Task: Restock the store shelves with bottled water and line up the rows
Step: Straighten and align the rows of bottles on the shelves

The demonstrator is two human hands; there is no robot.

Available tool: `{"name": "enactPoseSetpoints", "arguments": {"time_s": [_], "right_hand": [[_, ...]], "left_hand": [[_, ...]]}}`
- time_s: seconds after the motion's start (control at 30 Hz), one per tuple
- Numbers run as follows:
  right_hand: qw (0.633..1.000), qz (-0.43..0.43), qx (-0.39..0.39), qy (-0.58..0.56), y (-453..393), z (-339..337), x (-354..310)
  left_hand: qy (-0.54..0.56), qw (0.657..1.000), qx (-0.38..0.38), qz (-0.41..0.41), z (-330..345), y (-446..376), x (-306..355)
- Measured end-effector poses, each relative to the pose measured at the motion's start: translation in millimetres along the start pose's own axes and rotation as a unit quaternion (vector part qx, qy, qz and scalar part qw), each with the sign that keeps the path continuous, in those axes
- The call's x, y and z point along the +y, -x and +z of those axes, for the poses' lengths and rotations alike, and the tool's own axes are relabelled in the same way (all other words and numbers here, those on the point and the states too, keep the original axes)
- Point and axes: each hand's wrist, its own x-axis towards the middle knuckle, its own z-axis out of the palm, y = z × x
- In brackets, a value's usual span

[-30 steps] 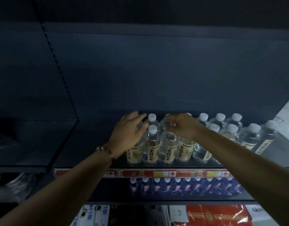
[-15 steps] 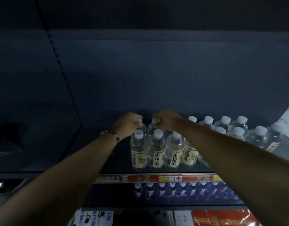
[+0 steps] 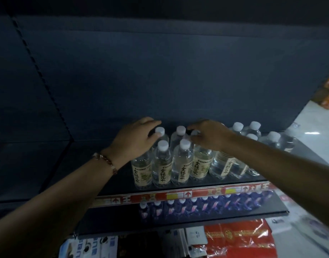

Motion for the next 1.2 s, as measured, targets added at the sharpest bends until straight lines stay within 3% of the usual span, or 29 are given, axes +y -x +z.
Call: {"name": "enactPoseSetpoints", "arguments": {"time_s": [0.1,0.17,0.3,0.5,0.7,0.8,0.87,1.0,1.2], "right_hand": [[0.994,0.062,-0.080,0.028,25,2,21],[0.995,0.066,-0.071,0.010,27,10,29],[0.996,0.051,-0.057,-0.042,28,9,38],[0.994,0.012,-0.091,-0.067,29,3,45],[0.990,-0.026,-0.111,-0.078,26,-4,50],[0.992,-0.017,-0.034,-0.119,7,-14,56],[0.996,0.001,-0.006,-0.088,-10,-17,63],[0.995,-0.007,-0.092,0.025,-32,-6,66],[0.995,-0.059,-0.079,0.008,-41,-9,69]], "left_hand": [[-0.044,0.995,-0.020,0.091,10,-1,41],[-0.095,0.988,-0.044,0.113,27,-9,60],[-0.101,0.989,-0.072,0.078,55,-20,77],[0.048,0.992,-0.116,0.024,56,-23,73],[0.042,0.992,-0.116,0.009,55,-22,81],[-0.019,0.995,-0.092,0.020,59,-23,83],[-0.049,0.995,-0.078,0.025,66,-24,87],[-0.059,0.996,-0.058,0.031,85,-26,99],[-0.112,0.993,-0.034,0.018,101,-23,112]]}}
